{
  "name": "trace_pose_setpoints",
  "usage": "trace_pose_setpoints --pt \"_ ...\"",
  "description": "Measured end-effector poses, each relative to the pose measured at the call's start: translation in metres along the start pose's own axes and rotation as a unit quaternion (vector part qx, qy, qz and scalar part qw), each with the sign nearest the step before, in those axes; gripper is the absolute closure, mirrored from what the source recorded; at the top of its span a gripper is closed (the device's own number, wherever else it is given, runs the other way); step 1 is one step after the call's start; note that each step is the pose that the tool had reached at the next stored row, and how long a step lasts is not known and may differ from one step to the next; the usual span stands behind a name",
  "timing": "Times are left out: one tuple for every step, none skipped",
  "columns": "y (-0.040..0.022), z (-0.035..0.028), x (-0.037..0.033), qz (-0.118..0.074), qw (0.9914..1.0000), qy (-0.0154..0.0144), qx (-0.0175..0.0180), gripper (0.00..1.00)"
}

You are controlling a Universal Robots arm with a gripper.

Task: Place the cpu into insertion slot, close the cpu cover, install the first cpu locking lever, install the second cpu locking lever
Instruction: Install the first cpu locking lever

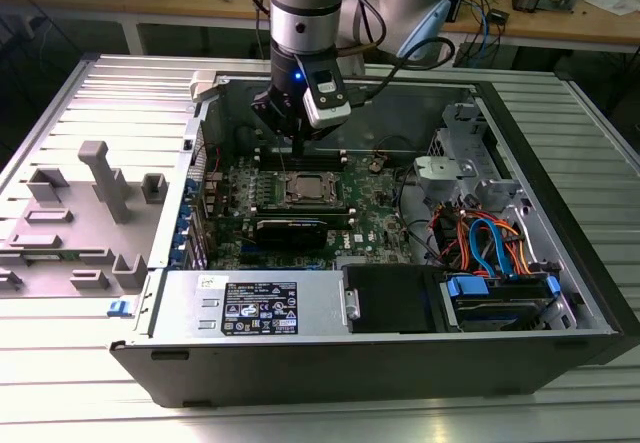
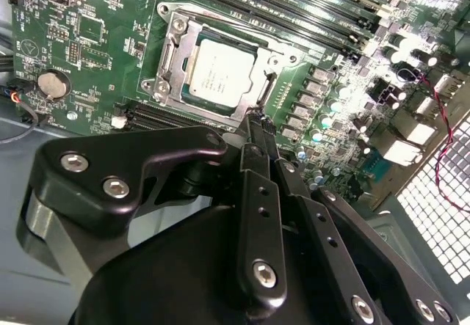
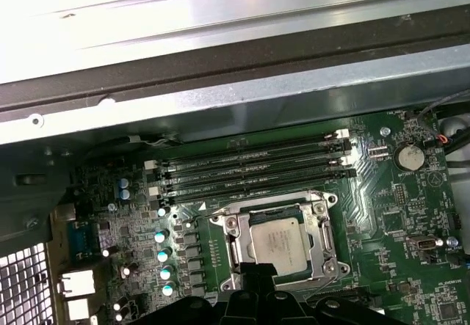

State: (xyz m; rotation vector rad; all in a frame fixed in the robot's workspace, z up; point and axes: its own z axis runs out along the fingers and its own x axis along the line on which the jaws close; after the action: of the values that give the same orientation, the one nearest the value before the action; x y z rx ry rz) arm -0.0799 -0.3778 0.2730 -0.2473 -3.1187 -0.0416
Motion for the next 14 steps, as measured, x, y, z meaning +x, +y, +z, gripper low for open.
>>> trace_pose_setpoints --pt "0.0000 0.0000 0.0000 0.000 1.00000 0.0000 0.0000 0.89" --pt "0.0000 0.0000 0.0000 0.000 1.00000 0.0000 0.0000 0.89" --pt "0.0000 0.0000 0.0002 0.000 1.00000 0.0000 0.0000 0.89" --pt "0.0000 0.0000 0.0003 -0.001 1.00000 0.0000 0.0000 0.89" --pt "-0.0001 0.0000 0.0004 -0.004 0.99999 0.0001 0.0001 0.89" --pt "-0.0001 0.0000 0.0004 -0.011 0.99994 0.0003 0.0002 0.89" --pt "-0.0001 0.0002 0.0005 -0.028 0.99962 0.0007 0.0005 0.89" --pt "-0.0001 0.0005 0.0005 -0.037 0.99933 0.0009 0.0005 0.89" --pt "-0.0002 0.0007 0.0007 -0.039 0.99922 0.0006 0.0005 0.89" --pt "-0.0004 0.0011 0.0023 -0.040 0.99921 -0.0014 0.0004 0.89" --pt "-0.0007 0.0013 0.0045 -0.040 0.99920 -0.0040 0.0000 0.89" --pt "-0.0013 0.0014 0.0082 -0.040 0.99918 -0.0074 -0.0004 0.89" --pt "-0.0018 0.0015 0.0112 -0.040 0.99915 -0.0097 -0.0007 0.89" --pt "-0.0024 0.0016 0.0151 -0.040 0.99912 -0.0122 -0.0010 0.89"
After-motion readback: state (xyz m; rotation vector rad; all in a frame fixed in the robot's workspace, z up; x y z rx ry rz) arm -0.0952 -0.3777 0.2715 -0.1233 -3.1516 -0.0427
